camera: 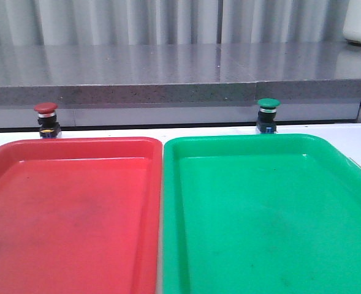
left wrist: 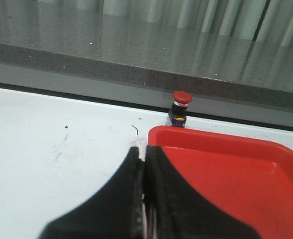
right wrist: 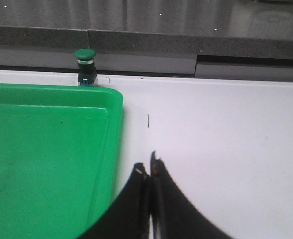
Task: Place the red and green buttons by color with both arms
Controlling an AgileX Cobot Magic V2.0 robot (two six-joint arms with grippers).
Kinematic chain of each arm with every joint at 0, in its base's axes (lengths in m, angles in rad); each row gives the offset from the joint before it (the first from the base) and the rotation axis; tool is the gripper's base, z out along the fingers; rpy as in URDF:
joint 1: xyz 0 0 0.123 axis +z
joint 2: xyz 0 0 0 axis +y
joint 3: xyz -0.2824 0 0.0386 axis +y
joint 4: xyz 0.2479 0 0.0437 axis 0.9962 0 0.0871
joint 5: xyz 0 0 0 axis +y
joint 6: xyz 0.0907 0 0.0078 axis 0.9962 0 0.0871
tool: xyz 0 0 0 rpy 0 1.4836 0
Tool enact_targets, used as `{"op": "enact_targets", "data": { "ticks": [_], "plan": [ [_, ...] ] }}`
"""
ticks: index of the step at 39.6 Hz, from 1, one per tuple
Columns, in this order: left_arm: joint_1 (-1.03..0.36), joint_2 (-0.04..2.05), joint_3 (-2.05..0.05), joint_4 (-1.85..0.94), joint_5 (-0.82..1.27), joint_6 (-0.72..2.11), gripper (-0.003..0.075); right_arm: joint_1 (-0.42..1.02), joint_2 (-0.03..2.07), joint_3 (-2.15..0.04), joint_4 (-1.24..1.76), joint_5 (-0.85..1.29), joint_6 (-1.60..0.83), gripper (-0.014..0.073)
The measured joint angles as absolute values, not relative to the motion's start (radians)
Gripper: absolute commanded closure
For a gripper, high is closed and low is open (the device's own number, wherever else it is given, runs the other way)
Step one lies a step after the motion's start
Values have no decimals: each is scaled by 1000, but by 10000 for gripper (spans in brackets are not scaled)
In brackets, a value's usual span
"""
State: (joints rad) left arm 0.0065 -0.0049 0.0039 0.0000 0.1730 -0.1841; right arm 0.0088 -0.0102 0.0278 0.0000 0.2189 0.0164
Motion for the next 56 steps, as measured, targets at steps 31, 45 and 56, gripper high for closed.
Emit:
{"op": "enact_targets", "data": {
  "ticks": [31,45,56],
  "plan": [
    [6,221,-326,134,140,-184,740,9,182,-361,18,310,18,661],
    [6,451,-413,181,194,-184,656,9,441,-461,18,335,18,529],
    [6,451,-413,181,191,-184,15,9,441,-463,18,335,18,-56]
  ]
}}
